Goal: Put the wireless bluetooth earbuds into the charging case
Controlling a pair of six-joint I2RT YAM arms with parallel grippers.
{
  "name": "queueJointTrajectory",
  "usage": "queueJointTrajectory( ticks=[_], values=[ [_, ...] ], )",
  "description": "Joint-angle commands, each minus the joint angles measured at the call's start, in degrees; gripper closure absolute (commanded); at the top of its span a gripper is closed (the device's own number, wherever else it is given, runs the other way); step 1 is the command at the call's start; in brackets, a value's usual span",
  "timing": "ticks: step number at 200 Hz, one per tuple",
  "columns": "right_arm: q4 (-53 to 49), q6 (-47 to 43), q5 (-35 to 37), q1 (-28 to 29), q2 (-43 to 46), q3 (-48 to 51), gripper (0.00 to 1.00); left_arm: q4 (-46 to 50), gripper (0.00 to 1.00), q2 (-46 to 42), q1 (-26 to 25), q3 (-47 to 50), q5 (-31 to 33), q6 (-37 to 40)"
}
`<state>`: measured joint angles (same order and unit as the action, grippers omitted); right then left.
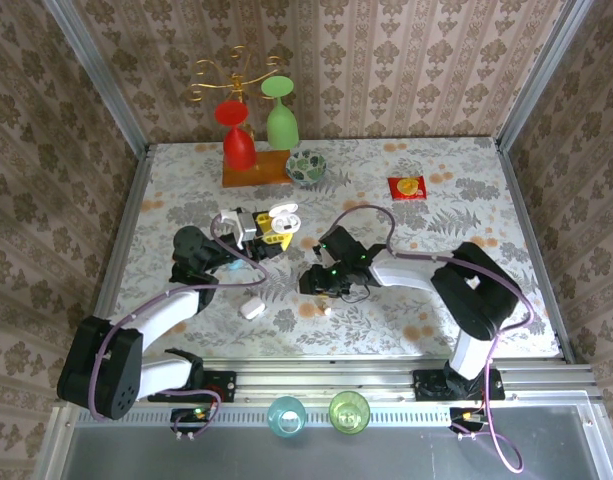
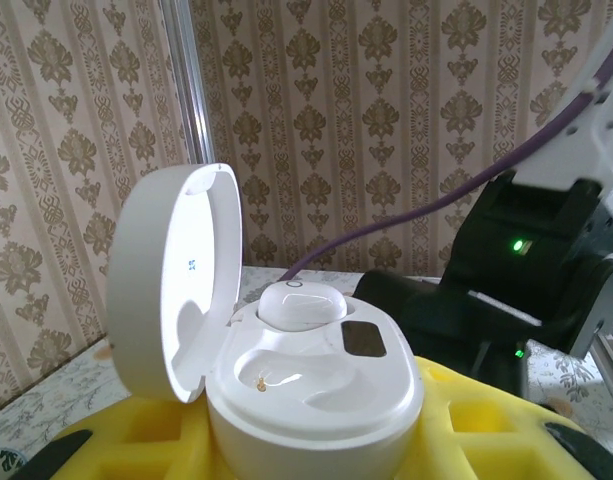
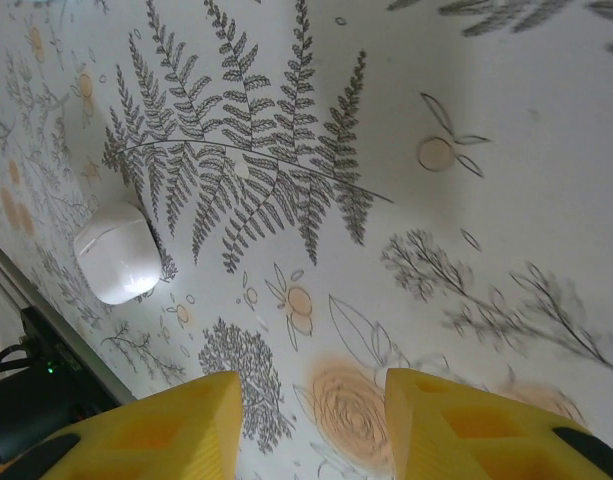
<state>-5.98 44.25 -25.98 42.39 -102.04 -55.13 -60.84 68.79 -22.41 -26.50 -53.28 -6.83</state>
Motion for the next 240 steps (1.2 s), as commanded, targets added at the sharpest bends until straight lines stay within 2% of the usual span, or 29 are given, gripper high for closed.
queueJointTrajectory(
  ticks=[1,60,104,220,240],
  values=[
    [-3.08,-3.34,-2.98,0.15,-2.55,-2.49,0.56,-2.00,0.76,-1.72,-0.21,0.31,0.28,-0.12],
    [-8.31,-6.45,-0.83,-2.53,1.97,1.59,0.58,-1.29,0.76,-1.41,-0.23,0.22,0.37,0.75],
    [-5.60,-4.85,-3.13,-2.64,5.15,6.74,0.60,-1.59,0.76,-0.94,-0.29,0.52,0.37,0.94],
    [-2.06,-2.81,-4.83,0.72,10.57,11.10,0.60,-1.78,0.76,-0.94,-0.37,0.66,0.41,0.94],
    [-4.11,-4.68,-2.36,0.81,12.34,10.82,0.60,-1.83,0.76,-1.09,-0.53,0.57,0.45,0.94]
  ],
)
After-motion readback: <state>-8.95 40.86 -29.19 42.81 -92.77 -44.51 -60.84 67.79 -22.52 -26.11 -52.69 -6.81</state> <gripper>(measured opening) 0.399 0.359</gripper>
